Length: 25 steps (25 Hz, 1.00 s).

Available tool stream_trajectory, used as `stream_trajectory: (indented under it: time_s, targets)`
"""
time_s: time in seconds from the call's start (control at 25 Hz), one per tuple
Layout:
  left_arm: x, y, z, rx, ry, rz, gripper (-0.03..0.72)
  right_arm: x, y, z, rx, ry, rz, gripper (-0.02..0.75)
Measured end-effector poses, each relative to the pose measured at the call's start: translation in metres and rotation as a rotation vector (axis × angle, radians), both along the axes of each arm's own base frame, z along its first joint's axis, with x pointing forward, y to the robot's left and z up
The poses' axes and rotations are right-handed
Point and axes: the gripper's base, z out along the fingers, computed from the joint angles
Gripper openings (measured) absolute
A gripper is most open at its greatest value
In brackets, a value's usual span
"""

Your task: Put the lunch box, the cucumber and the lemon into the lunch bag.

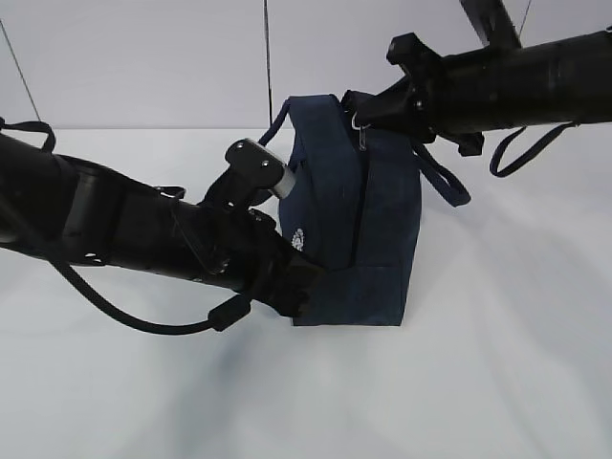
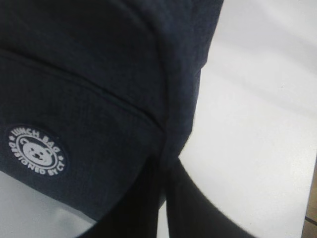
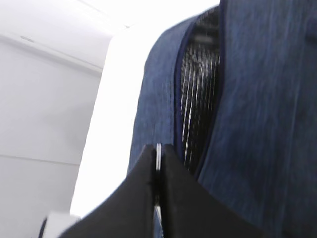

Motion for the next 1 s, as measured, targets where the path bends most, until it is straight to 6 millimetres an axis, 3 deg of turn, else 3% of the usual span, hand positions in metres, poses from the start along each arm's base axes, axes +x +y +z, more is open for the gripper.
stream_trajectory:
  time_s: [0.6, 1.0]
  targets:
    - [0.000, 0.000, 0.000, -0.001, -0.001, 0.000, -0.009, 0.050, 0.008, -0.001, 0.036, -0.014, -0.027, 0.001]
    - [0.000, 0.000, 0.000, -0.001, -0.001, 0.000, -0.009, 0.092, -0.005, -0.007, 0.060, -0.030, -0.084, 0.001]
